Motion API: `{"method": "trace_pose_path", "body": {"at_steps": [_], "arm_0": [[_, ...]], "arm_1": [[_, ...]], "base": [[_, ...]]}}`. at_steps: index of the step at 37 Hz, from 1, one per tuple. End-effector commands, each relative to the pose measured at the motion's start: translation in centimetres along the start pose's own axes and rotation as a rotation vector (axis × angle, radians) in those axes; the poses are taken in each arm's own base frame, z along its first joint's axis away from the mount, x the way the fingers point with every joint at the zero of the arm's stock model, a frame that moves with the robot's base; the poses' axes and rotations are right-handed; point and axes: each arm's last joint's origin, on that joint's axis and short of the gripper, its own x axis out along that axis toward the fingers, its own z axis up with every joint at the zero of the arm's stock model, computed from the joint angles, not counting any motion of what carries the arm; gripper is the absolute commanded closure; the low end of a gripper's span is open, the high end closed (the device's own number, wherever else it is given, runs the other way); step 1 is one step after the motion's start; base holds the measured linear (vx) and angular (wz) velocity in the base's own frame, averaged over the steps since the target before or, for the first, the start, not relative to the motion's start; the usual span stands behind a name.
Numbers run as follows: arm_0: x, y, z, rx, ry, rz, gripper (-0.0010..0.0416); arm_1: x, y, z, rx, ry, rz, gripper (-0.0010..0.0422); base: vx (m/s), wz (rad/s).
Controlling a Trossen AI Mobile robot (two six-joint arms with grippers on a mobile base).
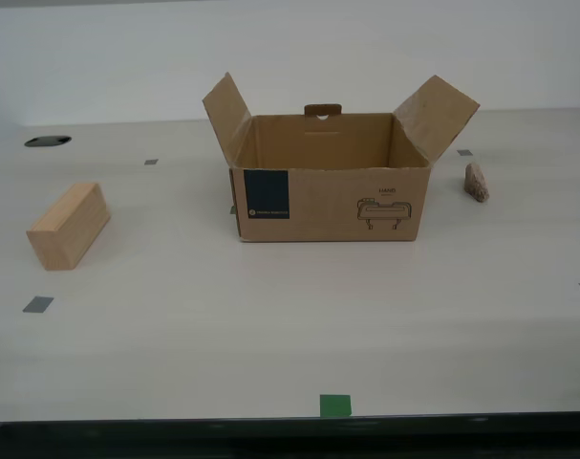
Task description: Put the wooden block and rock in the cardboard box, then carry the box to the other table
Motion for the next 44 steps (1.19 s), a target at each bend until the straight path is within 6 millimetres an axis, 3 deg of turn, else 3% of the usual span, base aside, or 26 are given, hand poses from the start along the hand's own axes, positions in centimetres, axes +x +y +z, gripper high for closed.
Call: {"method": "trace_pose_path", "body": {"at_steps": [1, 12, 28, 44], "arm_0": [[0.1, 0.0, 0.5, 0.000, 0.039, 0.000, 0.0406], [0.1, 0.0, 3.1, -0.003, 0.120, 0.000, 0.0406], [-0.4, 0.0, 4.8, -0.002, 0.235, -0.001, 0.0406], [-1.1, 0.0, 6.1, -0.002, 0.343, -0.001, 0.0406]], "arm_1": [[-0.1, 0.0, -0.2, -0.006, 0.029, -0.006, 0.0412], [0.2, 0.0, -0.4, -0.008, 0.199, -0.003, 0.0412], [0.5, -0.1, 3.3, -0.013, 0.433, -0.012, 0.0412], [0.0, -0.3, 5.0, -0.116, 0.544, -0.029, 0.0412]], "base": [[0.000, 0.000], [0.000, 0.000], [0.000, 0.000], [0.000, 0.000]]}}
